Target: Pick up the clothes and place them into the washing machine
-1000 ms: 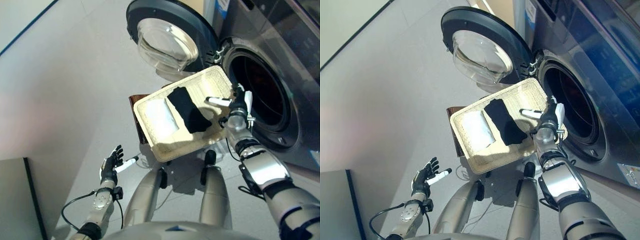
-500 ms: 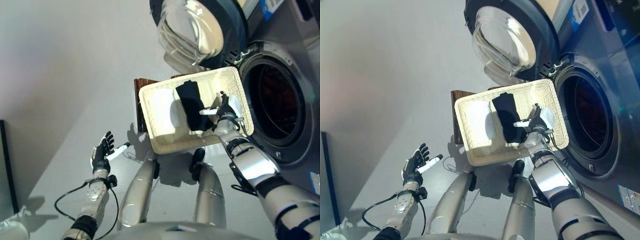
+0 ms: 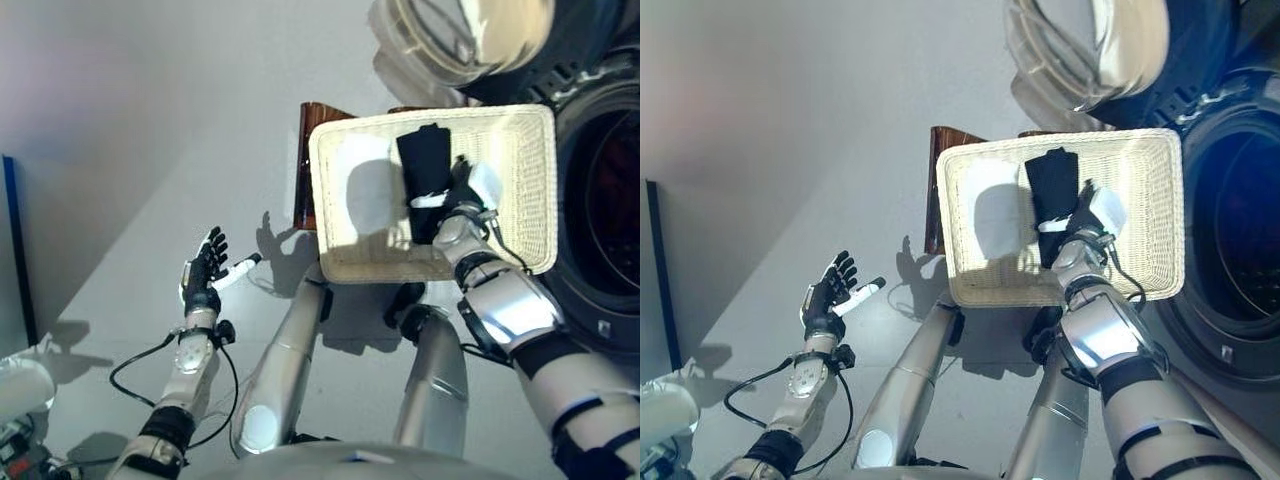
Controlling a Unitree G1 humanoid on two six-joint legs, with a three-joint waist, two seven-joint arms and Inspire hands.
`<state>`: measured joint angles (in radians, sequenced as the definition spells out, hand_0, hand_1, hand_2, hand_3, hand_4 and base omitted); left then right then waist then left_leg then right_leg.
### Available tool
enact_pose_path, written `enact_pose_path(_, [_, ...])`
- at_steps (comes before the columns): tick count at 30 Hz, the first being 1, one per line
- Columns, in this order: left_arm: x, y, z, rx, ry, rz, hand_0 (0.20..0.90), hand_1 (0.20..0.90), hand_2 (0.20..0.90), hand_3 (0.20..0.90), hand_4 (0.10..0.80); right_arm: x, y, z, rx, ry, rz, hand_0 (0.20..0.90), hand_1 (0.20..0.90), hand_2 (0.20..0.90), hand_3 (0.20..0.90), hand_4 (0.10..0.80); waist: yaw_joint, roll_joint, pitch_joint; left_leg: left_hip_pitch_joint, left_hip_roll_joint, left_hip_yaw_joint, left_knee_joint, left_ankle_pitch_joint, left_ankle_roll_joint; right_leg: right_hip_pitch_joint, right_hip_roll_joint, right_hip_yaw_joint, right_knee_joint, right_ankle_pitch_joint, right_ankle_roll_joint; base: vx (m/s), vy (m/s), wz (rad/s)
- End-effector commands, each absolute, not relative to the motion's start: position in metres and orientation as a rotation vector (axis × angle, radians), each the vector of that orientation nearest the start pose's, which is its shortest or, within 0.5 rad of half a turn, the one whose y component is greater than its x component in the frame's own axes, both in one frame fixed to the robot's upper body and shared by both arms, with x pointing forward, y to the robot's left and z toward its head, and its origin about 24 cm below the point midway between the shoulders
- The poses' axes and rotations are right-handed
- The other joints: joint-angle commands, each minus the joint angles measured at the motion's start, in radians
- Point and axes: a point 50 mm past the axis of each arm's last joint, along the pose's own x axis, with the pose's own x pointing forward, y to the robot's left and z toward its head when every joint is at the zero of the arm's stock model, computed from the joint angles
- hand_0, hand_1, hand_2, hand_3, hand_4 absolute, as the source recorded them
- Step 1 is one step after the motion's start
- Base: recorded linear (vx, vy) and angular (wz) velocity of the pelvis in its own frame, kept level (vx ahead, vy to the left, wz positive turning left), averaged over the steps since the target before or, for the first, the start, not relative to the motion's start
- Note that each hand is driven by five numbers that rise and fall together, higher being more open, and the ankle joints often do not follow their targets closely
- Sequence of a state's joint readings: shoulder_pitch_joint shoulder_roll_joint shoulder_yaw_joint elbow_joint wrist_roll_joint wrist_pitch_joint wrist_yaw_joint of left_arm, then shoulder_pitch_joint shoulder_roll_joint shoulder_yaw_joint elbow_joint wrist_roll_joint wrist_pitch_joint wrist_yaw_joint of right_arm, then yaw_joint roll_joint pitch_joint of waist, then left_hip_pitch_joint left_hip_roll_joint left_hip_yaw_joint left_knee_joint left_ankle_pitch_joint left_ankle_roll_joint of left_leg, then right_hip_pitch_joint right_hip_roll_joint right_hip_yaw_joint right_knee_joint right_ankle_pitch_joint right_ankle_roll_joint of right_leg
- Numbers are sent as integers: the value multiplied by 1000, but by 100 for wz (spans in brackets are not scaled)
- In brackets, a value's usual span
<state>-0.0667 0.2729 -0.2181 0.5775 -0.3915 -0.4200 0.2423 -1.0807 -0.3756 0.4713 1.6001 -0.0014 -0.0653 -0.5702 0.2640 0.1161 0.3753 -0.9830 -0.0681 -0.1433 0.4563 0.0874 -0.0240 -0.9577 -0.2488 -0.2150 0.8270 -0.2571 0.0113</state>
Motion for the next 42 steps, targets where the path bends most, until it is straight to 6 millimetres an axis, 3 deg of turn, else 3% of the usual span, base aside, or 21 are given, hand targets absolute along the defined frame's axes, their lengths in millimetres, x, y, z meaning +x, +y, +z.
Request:
enact_pose_path(1, [247,213,-7,-2,-6,260,900,900,900,900,800,384,-284,132,-928,185,-674,200,200,200,200,300,32,72,17,-47,-43,48,112,-141,7,7,16,72,-111,81,10,4,25,10])
enact_pose_path(11, [246,203,-14,8,25,235,900,900,900,900,800,384,-284,132,-951,184,-678,200,200,200,200,300,34,86,14,-48,-55,52,77,-129,10,-8,5,82,-114,85,13,25,17,2])
enact_pose_path(21, [232,204,-32,55,111,215,900,900,900,900,800,367,-304,106,-940,272,-705,200,200,200,200,300,27,93,-13,31,-40,63,-6,-106,8,66,11,86,-199,114,21,6,1,0])
enact_pose_path(23, [225,205,-41,66,155,203,900,900,900,900,800,361,-312,102,-734,265,-765,200,200,200,200,300,23,97,-35,65,-36,70,-33,-102,9,98,13,89,-233,127,28,50,11,-6])
enact_pose_path(25, [222,207,-45,71,173,204,900,900,900,900,800,359,-316,101,-633,256,-794,200,200,200,200,300,21,98,-41,79,-34,73,-45,-100,8,112,15,90,-250,131,31,39,13,-11])
enact_pose_path(29, [215,214,-54,99,225,201,900,900,900,900,800,351,-321,88,-196,181,-861,200,200,200,200,300,-1,90,-57,132,-16,85,-83,-97,9,160,31,102,-308,147,39,56,6,-14])
enact_pose_path(30, [211,217,-60,101,256,206,900,900,900,900,800,344,-322,77,23,163,-887,200,200,200,200,300,-12,89,-68,150,-15,92,-88,-99,10,179,38,107,-326,147,40,54,-10,-30])
enact_pose_path(31, [210,217,-60,104,258,204,900,900,900,900,800,344,-323,75,27,165,-888,200,200,200,200,300,-10,88,-69,153,-14,92,-89,-99,10,182,38,107,-329,148,40,56,-22,-28])
enact_pose_path(33, [205,221,-66,110,291,214,900,900,900,900,800,344,-316,70,279,86,-894,200,200,200,200,300,-27,88,-80,178,-7,98,-100,-102,8,204,43,113,-350,152,45,49,-12,-22])
enact_pose_path(39, [195,221,-79,87,356,224,900,900,900,900,800,342,-305,64,588,-37,-898,200,200,200,200,300,-56,92,-100,238,5,113,-145,-95,6,253,61,130,-413,174,52,31,5,-22])
enact_pose_path(40, [195,220,-79,82,352,219,900,900,900,900,800,343,-305,66,606,-59,-901,200,200,200,200,300,-60,95,-95,233,10,124,-154,-63,9,249,64,124,-428,205,45,48,-4,-28])
enact_pose_path(41, [195,220,-79,82,353,219,900,900,900,900,800,343,-305,66,605,-58,-902,200,200,200,200,300,-60,91,-102,246,6,116,-154,-93,5,260,64,134,-425,178,51,-68,-8,-29])
enact_pose_path(42, [192,218,-83,72,373,221,900,900,900,900,800,340,-303,62,653,-74,-913,200,200,200,200,300,-69,98,-102,248,10,127,-167,-61,8,261,65,125,-441,206,47,33,-10,-22])
